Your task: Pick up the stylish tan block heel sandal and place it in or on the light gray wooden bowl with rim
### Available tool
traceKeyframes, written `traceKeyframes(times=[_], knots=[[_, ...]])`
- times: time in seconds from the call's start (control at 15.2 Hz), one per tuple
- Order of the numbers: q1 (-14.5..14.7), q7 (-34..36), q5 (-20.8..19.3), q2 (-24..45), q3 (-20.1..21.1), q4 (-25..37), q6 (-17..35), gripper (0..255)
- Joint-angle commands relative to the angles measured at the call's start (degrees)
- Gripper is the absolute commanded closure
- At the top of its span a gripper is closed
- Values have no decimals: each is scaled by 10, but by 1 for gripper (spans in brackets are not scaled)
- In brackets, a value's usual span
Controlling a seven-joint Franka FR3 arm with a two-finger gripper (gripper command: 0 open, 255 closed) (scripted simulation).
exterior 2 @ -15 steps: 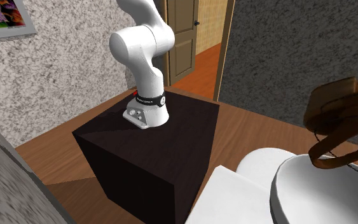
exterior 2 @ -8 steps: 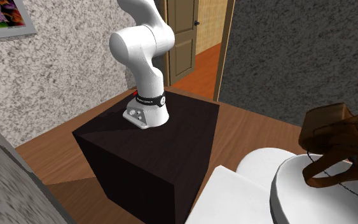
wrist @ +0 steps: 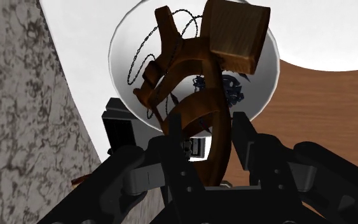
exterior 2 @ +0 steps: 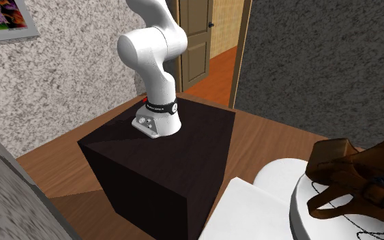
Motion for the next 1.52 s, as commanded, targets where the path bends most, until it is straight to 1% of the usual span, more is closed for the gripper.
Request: traceKeyframes(times=[0.0,0.53,0.59,0.92,1.19,1.45], knots=[[0,1,0,4,-1,-15,19,255],[-1,1,0,4,0,-15,19,255],[-1,1,0,3,0,-15,19,0],[-1,1,0,4,0,-15,19,0],[0,7,-7,-35,9,16,-51,0],[-1,6,-7,-35,9,16,-51,0]])
